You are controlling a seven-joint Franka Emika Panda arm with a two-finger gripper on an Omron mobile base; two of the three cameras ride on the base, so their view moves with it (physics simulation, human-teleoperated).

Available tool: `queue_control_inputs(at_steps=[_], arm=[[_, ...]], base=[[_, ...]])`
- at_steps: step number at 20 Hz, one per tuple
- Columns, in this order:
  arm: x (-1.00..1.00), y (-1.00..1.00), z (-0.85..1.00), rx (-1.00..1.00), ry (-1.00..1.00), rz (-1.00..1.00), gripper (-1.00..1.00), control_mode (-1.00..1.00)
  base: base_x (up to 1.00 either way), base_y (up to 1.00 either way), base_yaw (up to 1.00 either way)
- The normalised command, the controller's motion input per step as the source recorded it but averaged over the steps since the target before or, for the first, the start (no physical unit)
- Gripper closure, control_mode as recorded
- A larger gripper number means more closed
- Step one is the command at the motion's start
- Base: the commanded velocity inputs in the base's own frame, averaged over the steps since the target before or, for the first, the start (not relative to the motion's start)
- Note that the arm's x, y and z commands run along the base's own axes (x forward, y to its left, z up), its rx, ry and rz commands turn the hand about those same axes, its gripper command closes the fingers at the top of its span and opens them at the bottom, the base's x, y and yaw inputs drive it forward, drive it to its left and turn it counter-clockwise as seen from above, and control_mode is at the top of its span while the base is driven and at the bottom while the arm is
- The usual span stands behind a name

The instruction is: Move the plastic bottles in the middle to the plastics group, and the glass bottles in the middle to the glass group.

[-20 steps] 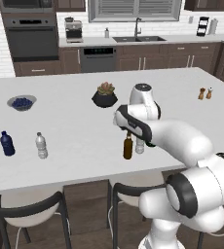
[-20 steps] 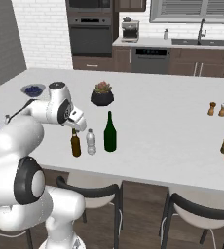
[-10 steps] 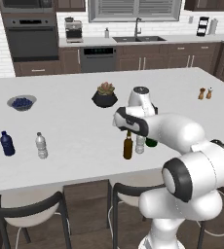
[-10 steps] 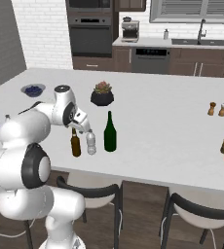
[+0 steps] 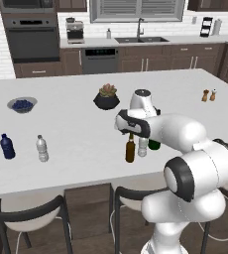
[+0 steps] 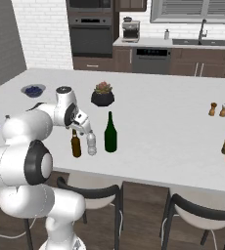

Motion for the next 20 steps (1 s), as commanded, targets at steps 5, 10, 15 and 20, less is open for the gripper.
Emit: queue_control_inputs(at_steps=[5,10,15,20], arm=[[0.08,0.06,-0.14,0.0,0.03,0.0,-1.0,-1.0],[0.04,0.03,-0.1,0.0,0.0,0.0,-1.0,-1.0],[0.11,0.01,-0.09,0.0,0.0,0.0,-1.0,-1.0],[0.0,0.0,-0.1,0.0,0.01,0.0,1.0,-1.0]], base=[[0.0,0.0,0.0],[0.0,0.0,0.0],[0.0,0.0,0.0],[0.0,0.0,0.0]])
